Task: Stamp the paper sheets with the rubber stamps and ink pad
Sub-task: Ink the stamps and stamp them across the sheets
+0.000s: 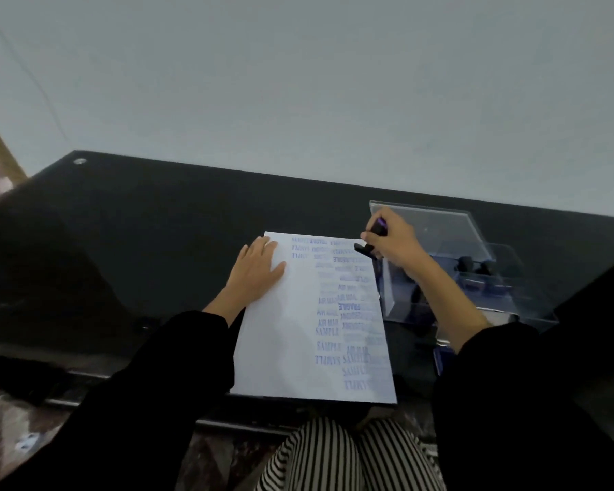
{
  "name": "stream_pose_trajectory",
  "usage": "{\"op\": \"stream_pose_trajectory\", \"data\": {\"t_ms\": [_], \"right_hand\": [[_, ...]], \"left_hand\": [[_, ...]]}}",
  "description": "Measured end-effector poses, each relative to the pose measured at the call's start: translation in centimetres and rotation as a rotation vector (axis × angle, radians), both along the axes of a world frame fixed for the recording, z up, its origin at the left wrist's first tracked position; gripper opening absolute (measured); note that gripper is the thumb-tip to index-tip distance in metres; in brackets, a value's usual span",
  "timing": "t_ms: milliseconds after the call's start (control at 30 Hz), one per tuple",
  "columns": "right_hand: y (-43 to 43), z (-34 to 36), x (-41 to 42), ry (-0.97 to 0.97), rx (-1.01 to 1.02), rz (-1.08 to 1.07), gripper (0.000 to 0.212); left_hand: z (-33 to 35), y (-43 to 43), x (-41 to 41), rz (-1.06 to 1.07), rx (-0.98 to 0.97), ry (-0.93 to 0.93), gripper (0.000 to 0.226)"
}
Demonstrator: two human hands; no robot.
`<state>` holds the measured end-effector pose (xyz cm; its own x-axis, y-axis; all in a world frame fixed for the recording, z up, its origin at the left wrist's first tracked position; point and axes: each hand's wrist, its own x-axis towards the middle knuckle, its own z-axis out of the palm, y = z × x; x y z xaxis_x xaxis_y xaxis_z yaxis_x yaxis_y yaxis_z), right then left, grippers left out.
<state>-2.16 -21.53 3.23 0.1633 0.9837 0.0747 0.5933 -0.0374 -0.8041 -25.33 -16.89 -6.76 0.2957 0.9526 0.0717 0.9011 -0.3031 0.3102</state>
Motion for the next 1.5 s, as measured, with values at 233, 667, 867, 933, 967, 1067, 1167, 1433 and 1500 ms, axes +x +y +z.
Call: {"op": "stream_pose_trajectory", "data": {"t_ms": [233,667,867,933,967,1067,1167,1433,1500], "right_hand": [[-5.1,2.1,3.2,0.026,-0.023,0.004,0.026],[-16.4,2.1,8.2,-0.021,-0.037,-0.067,0.024],[-19.7,-0.1,10.0,-0.090,-0.054,-0.094,0.014],[-20.4,-1.0,10.4,-0.113,-0.056,-0.094,0.019],[-20.6,-1.3,10.5,-0.127,-0.052,-0.092,0.025],[-21.1,-2.3,10.4,-0.175,-0.039,-0.090,0.038],[-21.2,-3.1,10.2,-0.213,-0.032,-0.097,0.036],[-21.4,-5.0,9.9,-0.312,-0.017,-0.087,0.020],[-21.4,-5.5,9.7,-0.349,-0.001,-0.075,0.020]], "left_hand": [[3.9,-3.6,4.0,-0.078,0.026,-0.099,0.047],[7.8,-15.7,14.4,-0.540,0.113,-0.224,0.038],[7.0,-19.1,16.3,-0.552,0.106,-0.255,0.036],[6.3,-20.0,16.6,-0.547,0.090,-0.250,0.037],[5.9,-20.4,16.8,-0.542,0.075,-0.244,0.038],[4.6,-21.3,17.3,-0.508,0.016,-0.230,0.045],[3.4,-21.9,17.6,-0.462,-0.029,-0.241,0.056],[1.3,-21.9,18.5,-0.360,-0.052,-0.292,0.071],[1.0,-21.8,18.7,-0.342,-0.047,-0.280,0.072]]}}
